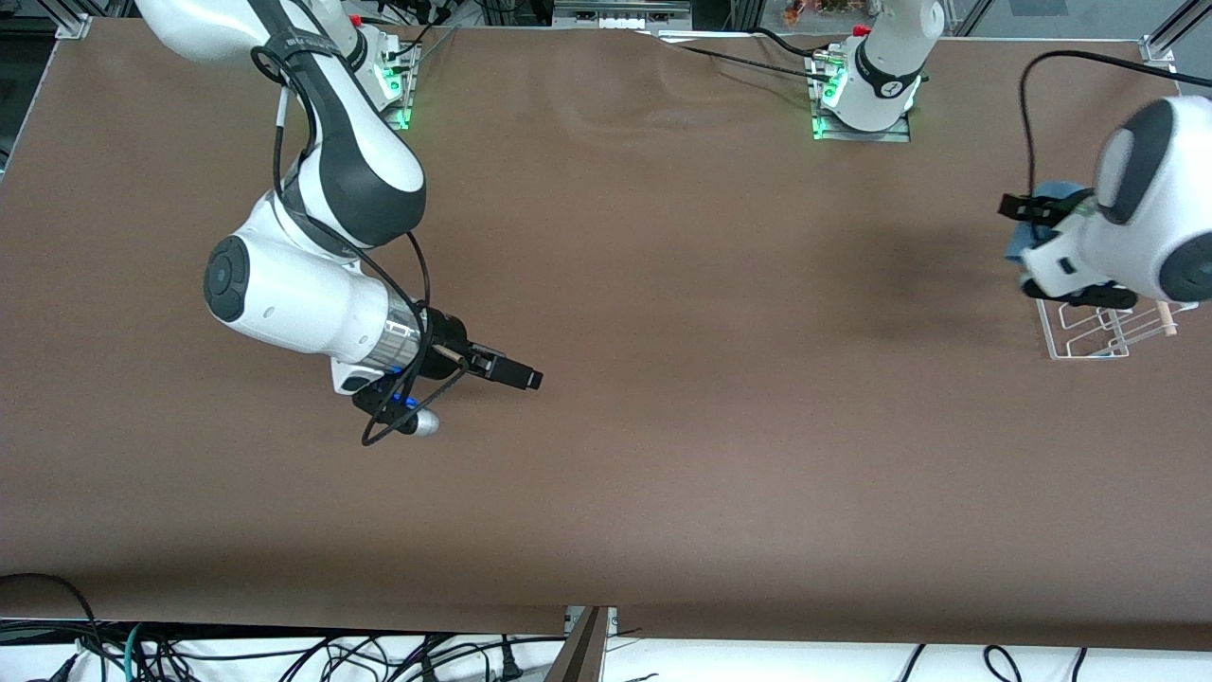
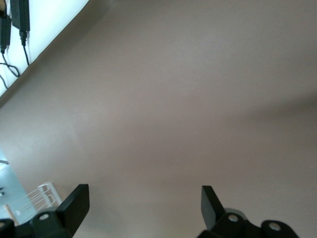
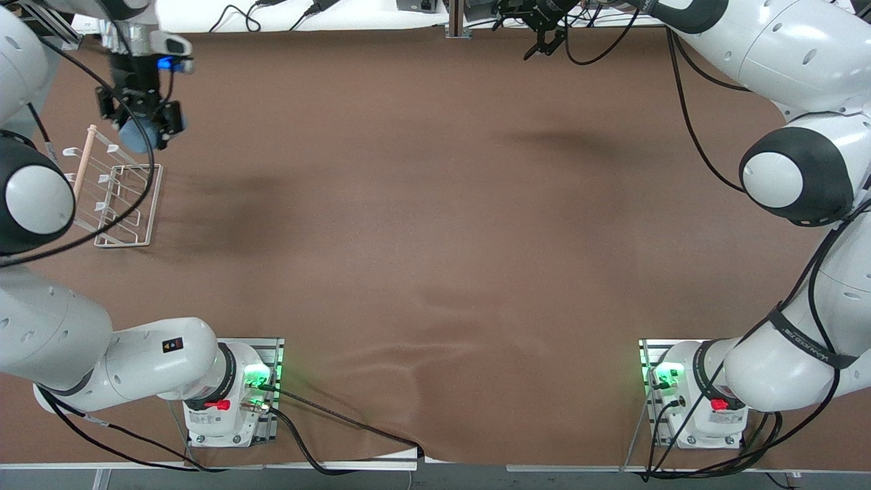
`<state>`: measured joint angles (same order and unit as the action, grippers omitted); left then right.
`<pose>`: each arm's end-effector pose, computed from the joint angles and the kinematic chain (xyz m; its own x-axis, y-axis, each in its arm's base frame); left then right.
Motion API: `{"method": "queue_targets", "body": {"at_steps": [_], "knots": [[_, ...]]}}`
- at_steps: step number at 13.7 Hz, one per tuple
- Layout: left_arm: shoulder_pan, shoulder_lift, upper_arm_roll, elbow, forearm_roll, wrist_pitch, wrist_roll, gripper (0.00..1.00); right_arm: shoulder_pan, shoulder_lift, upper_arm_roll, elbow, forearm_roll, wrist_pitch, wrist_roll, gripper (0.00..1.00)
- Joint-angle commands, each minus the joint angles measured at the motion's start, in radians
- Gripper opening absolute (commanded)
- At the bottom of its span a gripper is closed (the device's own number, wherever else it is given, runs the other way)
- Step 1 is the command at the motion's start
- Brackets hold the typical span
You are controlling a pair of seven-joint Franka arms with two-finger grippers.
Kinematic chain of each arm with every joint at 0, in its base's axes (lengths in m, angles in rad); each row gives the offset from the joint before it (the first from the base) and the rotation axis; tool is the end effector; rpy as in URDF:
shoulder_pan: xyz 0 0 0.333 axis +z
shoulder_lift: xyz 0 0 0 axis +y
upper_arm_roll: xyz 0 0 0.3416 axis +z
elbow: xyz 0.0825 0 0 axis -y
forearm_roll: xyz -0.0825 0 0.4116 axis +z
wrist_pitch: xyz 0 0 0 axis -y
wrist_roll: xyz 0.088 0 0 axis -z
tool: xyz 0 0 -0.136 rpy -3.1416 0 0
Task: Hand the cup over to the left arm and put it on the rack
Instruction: 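Carry the cup with the left gripper toward the rack while the right gripper retracts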
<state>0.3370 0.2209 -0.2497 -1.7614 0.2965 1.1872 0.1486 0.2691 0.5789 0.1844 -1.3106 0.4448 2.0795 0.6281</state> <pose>0.5254 0.0999 0.4084 0.6903 -0.0086 -0.7235 -0.1280 -0.9856 -0.1105 0.7070 0.3453 0.4222 0.9236 -0.3343 -0.1878 -0.3832 -0.7896 -0.4792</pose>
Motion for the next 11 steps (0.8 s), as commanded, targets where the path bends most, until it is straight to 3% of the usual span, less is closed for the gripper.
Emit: {"method": "queue_targets", "body": {"at_steps": [1,6,8,10,11], "knots": [[0.142,0.075,-0.019,0.016,-0.023,-0.083,0.019,0.0,-0.03,-0.021,0.001,-0.01,-0.078,-0.074,-0.043,1.0],[0.157,0.129,-0.017,0.019,0.163,-0.139,0.068,0.0,-0.1,-0.024,0.003,0.079,-0.161,-0.243,-0.228,1.0],[0.105,0.219,-0.028,0.036,0.312,-0.263,0.066,0.0,-0.131,-0.024,0.001,0.097,-0.166,-0.291,-0.234,1.0],[0.093,0.248,-0.026,0.034,0.374,-0.275,0.078,0.0,-0.155,-0.03,0.0,0.1,-0.181,-0.337,-0.281,1.0],[0.065,0.277,-0.031,0.031,0.459,-0.288,0.118,0.0,-0.165,-0.043,-0.006,0.109,-0.208,-0.355,-0.318,1.0]]}}
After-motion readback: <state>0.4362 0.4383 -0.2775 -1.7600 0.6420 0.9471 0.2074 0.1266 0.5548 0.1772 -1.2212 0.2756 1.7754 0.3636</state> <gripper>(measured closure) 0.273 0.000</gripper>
